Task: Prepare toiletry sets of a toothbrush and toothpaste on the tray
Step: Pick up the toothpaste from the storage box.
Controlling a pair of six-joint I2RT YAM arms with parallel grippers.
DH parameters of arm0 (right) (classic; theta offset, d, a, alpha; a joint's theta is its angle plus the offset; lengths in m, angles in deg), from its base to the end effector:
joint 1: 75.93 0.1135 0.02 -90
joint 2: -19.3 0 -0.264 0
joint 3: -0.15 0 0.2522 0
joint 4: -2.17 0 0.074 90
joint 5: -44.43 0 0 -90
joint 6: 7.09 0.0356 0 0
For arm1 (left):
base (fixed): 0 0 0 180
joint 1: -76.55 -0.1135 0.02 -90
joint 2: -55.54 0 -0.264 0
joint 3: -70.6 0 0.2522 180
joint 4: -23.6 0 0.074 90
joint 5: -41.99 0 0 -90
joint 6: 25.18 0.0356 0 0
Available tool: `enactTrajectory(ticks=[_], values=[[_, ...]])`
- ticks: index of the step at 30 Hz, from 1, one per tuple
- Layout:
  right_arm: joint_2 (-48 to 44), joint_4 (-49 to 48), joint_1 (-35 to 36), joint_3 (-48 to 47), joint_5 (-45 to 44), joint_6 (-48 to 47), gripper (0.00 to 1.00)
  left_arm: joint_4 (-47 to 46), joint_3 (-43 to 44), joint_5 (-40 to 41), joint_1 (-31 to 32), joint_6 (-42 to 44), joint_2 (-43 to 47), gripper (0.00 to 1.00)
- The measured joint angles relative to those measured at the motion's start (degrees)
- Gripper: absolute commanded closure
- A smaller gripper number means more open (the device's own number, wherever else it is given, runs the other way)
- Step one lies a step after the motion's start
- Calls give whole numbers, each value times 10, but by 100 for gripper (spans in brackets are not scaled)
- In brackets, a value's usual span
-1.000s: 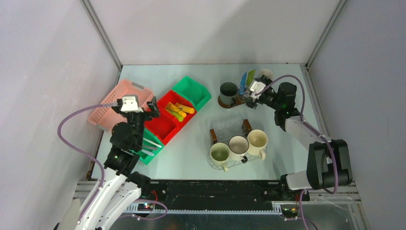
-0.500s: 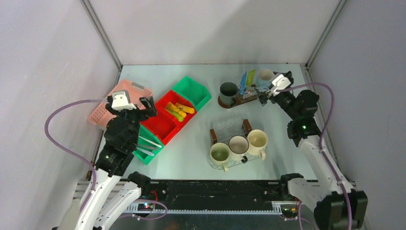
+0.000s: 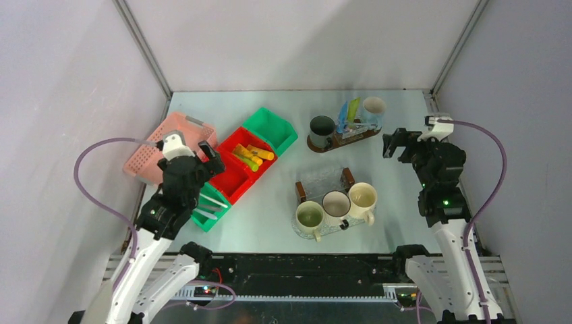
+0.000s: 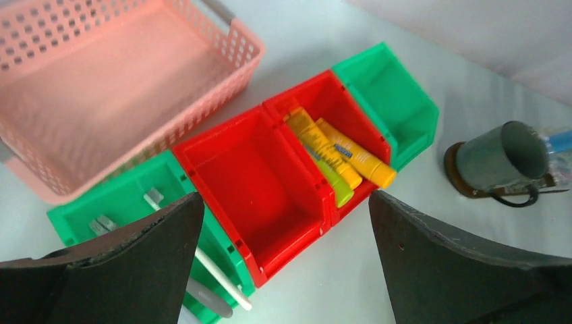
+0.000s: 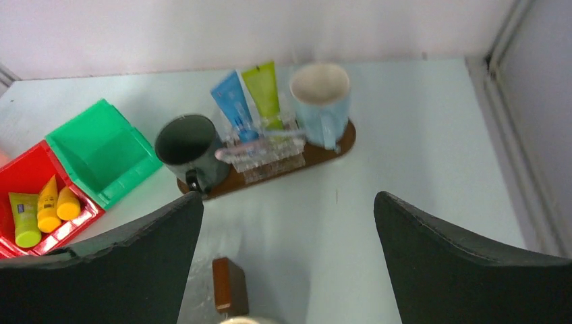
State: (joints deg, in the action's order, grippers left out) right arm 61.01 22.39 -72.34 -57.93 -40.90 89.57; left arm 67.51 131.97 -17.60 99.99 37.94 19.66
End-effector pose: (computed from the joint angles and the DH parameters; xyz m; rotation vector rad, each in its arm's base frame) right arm 0.1736 0.0138 0.3529 -0.0186 1.6415 0.2036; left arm 0.1293 -0.0364 0.3437 -0.4097 1.8022 -0.1098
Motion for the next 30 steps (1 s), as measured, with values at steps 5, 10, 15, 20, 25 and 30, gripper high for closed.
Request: enactTrajectory(ticks=[5,10,15,20,25,30], values=[[11,85,-24,0,-21,90,1,56,7,-6,0,-66,-62,1],[29,155,-52,-5,-40,179,1,92,47,-21,0,-112,-153,2],[11,187,-67,-5,-31,212,1,128,125,-53,0,-146,-267,5],[-25,193,-65,-5,-30,208,1,160,230,-102,0,-173,-394,7],[-43,199,-48,-5,-69,198,1,182,300,-127,2,-204,-488,16],[-48,201,-21,-5,-111,188,1,213,378,-124,13,-238,-574,28]])
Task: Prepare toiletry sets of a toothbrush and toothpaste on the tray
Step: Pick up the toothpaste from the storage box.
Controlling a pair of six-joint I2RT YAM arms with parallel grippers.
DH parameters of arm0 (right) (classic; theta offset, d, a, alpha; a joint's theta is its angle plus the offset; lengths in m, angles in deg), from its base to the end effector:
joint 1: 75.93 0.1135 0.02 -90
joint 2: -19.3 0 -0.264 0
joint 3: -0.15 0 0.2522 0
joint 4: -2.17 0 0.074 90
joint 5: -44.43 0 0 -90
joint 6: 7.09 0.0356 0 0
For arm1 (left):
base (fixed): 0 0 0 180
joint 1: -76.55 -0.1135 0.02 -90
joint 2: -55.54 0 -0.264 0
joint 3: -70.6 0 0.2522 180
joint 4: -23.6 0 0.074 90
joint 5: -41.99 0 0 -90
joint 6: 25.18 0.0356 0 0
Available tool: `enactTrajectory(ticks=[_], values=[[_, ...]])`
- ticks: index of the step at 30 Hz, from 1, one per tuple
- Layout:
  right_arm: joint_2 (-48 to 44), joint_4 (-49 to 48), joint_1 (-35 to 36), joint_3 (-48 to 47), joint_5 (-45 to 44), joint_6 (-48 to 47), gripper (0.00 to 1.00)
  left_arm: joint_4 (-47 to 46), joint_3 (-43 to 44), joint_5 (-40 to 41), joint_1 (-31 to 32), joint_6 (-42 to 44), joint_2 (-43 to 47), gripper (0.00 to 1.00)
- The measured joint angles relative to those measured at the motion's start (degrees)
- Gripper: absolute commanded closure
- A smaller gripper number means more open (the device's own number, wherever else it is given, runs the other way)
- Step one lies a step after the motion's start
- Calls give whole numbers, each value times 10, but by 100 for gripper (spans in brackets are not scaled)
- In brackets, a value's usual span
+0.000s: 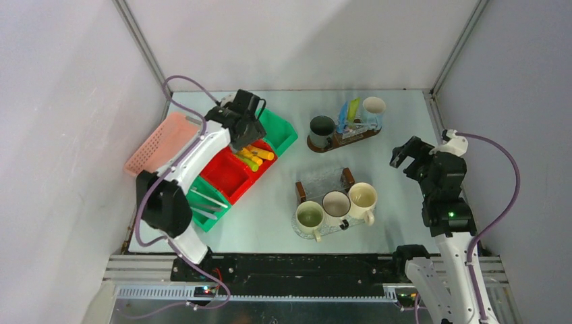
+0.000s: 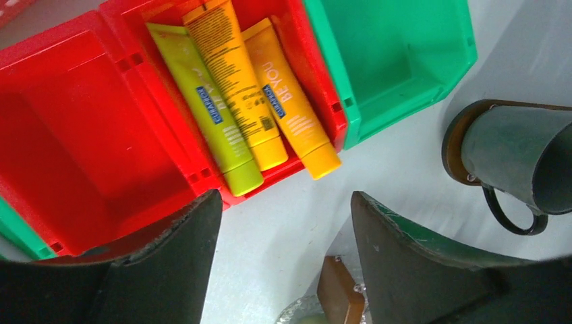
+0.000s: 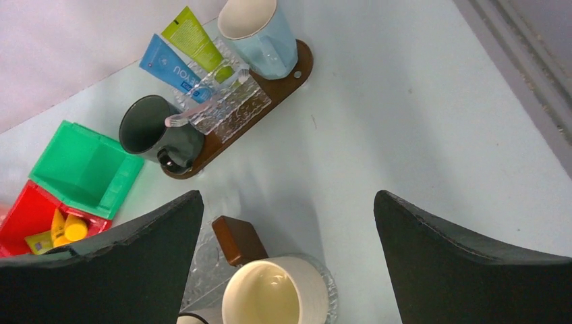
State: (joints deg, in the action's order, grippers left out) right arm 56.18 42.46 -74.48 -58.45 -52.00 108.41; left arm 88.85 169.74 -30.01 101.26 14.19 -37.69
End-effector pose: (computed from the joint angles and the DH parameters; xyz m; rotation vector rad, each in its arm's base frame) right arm 0.1469 -0.0003 0.3304 0.4701 1.8393 0.2142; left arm 0.3141 -0.1324 0.3103 -0.6744 2.4408 -0.1067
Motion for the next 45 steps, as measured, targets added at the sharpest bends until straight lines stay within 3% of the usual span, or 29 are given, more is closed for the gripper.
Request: enactTrajectory(ticks=[9,22,39,45], values=[[-18,9,29,0,-72,-11,1,24,87,11,23,-35,-107,42],[-23,9,40,0,-99,-22,1,31,100,-5,35,-61,-196,41],[-23,9,45,0,-103,-22,1,18,79,-22,44,-93,-228,41],[-24,9,49,0,-104,-22,0,11,77,-23,43,-95,-229,60]])
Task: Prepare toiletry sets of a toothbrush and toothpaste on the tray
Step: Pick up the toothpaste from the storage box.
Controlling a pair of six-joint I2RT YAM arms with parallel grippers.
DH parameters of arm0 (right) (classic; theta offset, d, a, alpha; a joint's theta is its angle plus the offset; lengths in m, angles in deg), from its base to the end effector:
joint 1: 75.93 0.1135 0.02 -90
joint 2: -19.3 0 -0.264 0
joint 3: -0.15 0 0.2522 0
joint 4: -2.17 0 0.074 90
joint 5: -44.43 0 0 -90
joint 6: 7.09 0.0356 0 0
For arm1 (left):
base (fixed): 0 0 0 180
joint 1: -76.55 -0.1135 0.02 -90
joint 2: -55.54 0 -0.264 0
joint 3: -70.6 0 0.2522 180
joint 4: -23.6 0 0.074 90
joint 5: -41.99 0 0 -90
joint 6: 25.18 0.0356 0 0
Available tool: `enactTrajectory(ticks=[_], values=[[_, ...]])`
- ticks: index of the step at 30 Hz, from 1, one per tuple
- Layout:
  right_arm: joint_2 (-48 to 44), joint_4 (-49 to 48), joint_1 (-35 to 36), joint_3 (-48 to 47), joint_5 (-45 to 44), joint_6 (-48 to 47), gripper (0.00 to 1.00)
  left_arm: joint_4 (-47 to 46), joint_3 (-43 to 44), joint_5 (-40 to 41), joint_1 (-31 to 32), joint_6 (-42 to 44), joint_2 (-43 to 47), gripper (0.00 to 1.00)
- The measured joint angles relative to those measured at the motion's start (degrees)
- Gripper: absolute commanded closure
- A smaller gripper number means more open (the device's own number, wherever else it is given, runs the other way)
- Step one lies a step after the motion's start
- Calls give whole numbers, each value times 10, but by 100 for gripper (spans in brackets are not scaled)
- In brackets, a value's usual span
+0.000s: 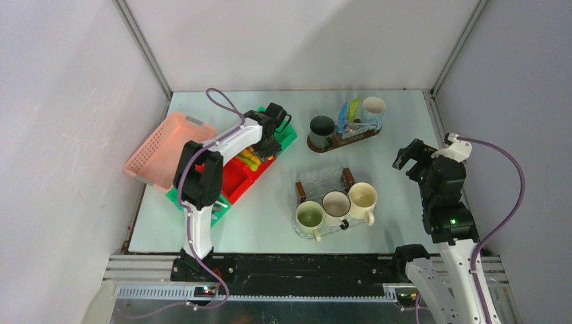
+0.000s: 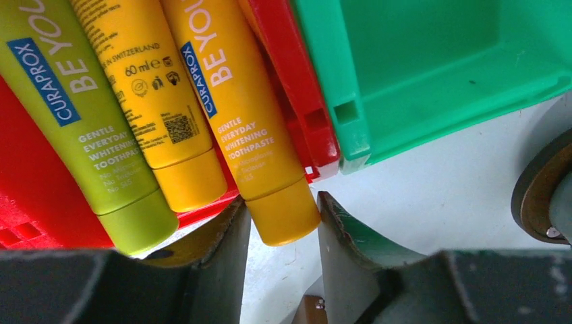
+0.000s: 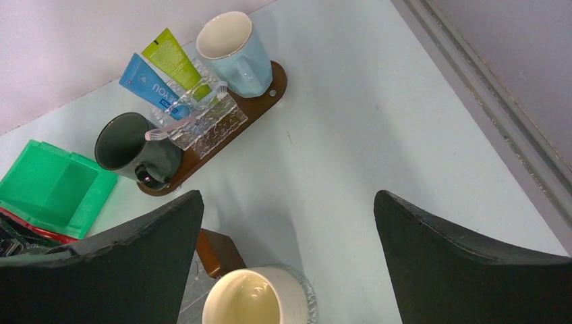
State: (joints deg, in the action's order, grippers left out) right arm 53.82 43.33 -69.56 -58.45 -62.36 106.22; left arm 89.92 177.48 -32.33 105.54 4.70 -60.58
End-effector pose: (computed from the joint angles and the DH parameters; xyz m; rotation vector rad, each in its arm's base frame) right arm 0.1364 0.0049 0.3343 0.4709 1.7960 0.0860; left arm 0.3652 -0.1913 0.2052 -0.7903 2.6570 0.0256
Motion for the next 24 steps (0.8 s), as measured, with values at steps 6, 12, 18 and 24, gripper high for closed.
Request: enactTrajectory(ticks=[6,12,18,24], values=[[-7,1,2,0,-2,0,1,-12,-12,0,0,-8,8,78],[-10,4,2,0,-4,-1,1,-21,-38,-1,-2,-9,38,90],[-12,4,2,0,-4,-5,1,-16,-56,7,-2,-3,104,100],[-12,4,0,0,-1,-8,1,-7,-68,24,-1,17,179,100]])
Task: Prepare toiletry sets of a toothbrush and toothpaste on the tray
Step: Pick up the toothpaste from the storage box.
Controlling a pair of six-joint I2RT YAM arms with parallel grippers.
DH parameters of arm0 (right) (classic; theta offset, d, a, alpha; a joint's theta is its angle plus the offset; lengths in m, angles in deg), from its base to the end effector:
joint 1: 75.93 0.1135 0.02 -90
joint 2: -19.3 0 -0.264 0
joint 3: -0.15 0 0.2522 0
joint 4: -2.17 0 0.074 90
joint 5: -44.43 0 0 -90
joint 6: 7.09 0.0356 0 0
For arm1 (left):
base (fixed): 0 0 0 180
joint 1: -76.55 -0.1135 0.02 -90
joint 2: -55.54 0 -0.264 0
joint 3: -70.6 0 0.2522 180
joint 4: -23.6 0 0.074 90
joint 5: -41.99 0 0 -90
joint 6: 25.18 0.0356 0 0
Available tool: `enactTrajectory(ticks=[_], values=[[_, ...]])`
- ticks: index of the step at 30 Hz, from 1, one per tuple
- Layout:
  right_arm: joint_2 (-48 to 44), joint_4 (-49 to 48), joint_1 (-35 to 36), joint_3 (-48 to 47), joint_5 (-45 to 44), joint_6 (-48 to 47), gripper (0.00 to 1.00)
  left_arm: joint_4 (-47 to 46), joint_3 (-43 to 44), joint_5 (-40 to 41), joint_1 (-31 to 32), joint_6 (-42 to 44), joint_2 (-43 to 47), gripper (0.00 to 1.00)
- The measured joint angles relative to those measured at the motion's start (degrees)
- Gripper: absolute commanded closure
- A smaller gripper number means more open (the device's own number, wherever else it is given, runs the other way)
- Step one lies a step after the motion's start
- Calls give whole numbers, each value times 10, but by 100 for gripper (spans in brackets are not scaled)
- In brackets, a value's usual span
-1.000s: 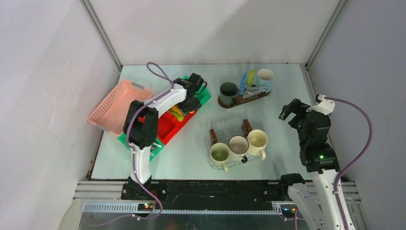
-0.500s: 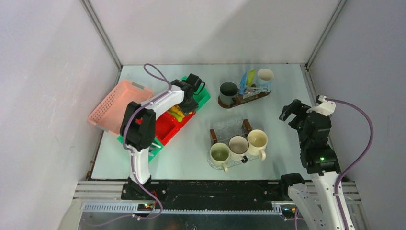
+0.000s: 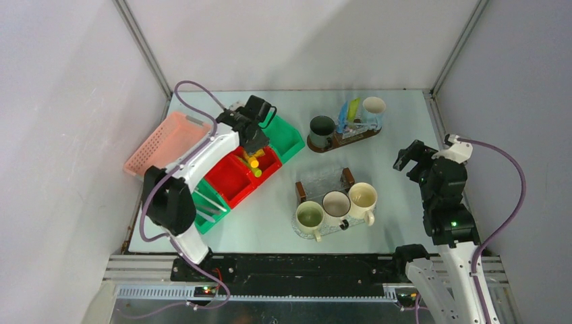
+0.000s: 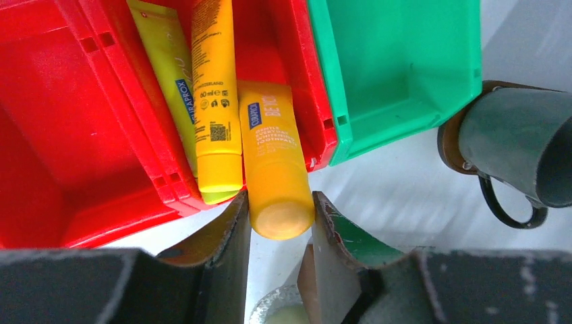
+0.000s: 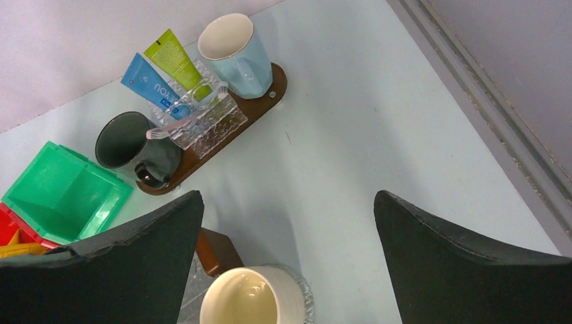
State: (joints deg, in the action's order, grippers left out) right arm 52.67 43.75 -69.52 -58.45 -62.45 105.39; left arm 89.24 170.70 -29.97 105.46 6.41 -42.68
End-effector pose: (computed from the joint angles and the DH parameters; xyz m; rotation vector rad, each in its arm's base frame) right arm 0.1317 0.0044 0.3358 0.4579 1.7865 0.0790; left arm 0.3183 -0.1632 0.2863 -0.7536 2.4853 -0.1196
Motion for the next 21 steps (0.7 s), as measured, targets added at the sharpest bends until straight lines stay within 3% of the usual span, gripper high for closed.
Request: enactTrajectory(ticks=[11,21], values=[[18,-4,-7,-16,63,-5,1,-20,-36,12,2,49,69,100],[44,-57,-3,-18,211,-9,1,-87,-100,32,2,124,184,100]])
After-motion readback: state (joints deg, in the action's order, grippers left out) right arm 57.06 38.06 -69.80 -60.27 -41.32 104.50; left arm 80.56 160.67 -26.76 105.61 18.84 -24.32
